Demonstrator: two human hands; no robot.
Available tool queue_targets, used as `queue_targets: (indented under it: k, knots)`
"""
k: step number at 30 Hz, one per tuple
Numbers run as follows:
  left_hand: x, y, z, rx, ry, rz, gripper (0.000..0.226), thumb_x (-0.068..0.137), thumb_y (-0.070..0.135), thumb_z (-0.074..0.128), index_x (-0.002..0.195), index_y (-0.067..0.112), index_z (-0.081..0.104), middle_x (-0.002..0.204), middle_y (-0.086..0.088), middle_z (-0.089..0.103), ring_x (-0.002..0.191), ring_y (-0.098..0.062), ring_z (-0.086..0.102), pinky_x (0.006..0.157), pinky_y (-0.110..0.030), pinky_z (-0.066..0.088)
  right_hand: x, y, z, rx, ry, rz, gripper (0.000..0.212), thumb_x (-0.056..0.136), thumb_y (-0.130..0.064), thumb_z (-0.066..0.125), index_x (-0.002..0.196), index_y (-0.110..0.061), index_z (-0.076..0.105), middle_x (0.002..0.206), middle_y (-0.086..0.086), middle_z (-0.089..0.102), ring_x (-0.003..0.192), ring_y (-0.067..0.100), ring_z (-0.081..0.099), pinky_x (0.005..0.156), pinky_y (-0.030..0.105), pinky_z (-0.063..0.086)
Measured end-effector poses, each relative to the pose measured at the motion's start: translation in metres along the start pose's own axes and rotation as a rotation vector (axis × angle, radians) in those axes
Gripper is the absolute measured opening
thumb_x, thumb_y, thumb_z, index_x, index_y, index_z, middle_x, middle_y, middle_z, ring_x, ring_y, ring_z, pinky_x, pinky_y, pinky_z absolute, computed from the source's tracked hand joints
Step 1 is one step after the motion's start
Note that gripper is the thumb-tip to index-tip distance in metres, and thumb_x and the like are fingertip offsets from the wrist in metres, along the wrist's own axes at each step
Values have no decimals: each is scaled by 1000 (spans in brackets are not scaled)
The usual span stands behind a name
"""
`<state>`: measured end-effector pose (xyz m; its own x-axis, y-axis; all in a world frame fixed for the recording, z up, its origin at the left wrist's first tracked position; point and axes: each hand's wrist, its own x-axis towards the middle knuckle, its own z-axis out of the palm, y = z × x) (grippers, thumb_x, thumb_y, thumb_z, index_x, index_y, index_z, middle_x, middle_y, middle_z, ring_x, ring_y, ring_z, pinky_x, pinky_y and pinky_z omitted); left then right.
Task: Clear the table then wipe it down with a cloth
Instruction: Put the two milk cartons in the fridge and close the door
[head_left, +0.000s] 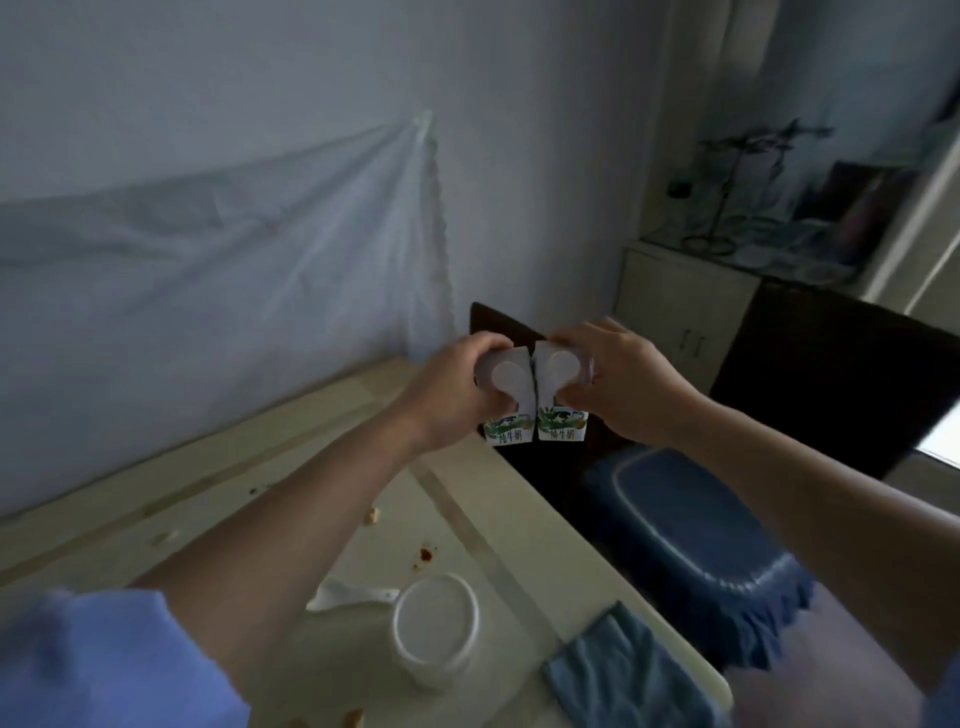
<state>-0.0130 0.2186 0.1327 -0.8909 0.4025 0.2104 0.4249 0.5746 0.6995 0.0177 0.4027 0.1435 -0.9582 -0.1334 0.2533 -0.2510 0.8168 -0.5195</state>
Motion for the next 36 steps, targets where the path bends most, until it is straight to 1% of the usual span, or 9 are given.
queue_targets:
  k: [5, 11, 13, 16, 20, 26, 31, 34, 36]
  knots:
    - [16, 114, 87, -45, -133, 193, 48, 75, 14, 74, 120, 15, 55, 113, -4, 60, 102, -18, 59, 73, -18, 44, -99, 65, -106, -86, 154, 160, 56, 75, -14, 72, 128, -19, 54, 114, 0, 52, 98, 17, 51, 78, 26, 42]
    - [18, 256, 207, -128, -314, 424, 53, 73, 12, 74, 123, 16, 55, 114, -6, 61, 101, -19, 61, 75, -19, 48, -236, 128, -215, -178, 343, 388, 59, 72, -15, 75, 128, -20, 55, 123, 3, 54, 101, 21, 54, 87, 38, 51]
    - [14, 302, 245, -154, -403, 499, 55, 74, 10, 74, 125, 13, 53, 114, -7, 62, 100, -18, 61, 79, -21, 50, -281, 145, -246, -221, 398, 472, 59, 73, -16, 76, 128, -20, 55, 124, 4, 54, 104, 25, 56, 88, 41, 51]
    - [7, 362, 300, -201, -516, 602, 54, 74, 8, 73, 124, 10, 54, 112, -9, 65, 99, -18, 63, 84, -23, 52, -342, 165, -283, -313, 457, 602, 60, 75, -18, 75, 131, -19, 53, 128, 3, 53, 109, 24, 55, 92, 36, 49]
    - [-3, 432, 366, -216, -607, 775, 55, 73, 8, 73, 124, 12, 54, 114, -8, 63, 104, -22, 60, 89, -35, 53, -410, 189, -319, -346, 560, 765, 60, 75, -17, 73, 132, -17, 52, 127, 3, 54, 112, 22, 54, 93, 35, 49]
    - [-7, 516, 454, -242, -721, 1007, 56, 74, 8, 73, 126, 12, 54, 118, -8, 61, 105, -23, 58, 85, -29, 49, -479, 225, -363, -389, 682, 974, 58, 75, -17, 73, 129, -15, 53, 123, 1, 55, 112, 18, 53, 88, 19, 40]
    - [14, 581, 530, -289, -832, 1164, 61, 73, 12, 76, 129, 14, 53, 127, -6, 56, 114, -22, 54, 89, -26, 45, -505, 270, -399, -469, 769, 1119, 56, 73, -19, 74, 126, -18, 56, 119, 2, 58, 106, 16, 55, 87, 23, 45]
    - [29, 620, 567, -302, -885, 1255, 64, 72, 17, 77, 131, 18, 52, 127, -3, 55, 106, -17, 53, 82, -24, 42, -514, 295, -423, -475, 840, 1202, 50, 73, -16, 72, 121, -20, 59, 115, 0, 59, 104, 17, 57, 91, 31, 49]
    - [36, 647, 595, -285, -918, 1338, 63, 72, 21, 77, 130, 21, 52, 124, 0, 54, 98, -12, 48, 77, -20, 39, -523, 312, -437, -487, 893, 1259, 47, 74, -17, 71, 119, -20, 60, 112, 1, 59, 102, 18, 58, 89, 31, 50]
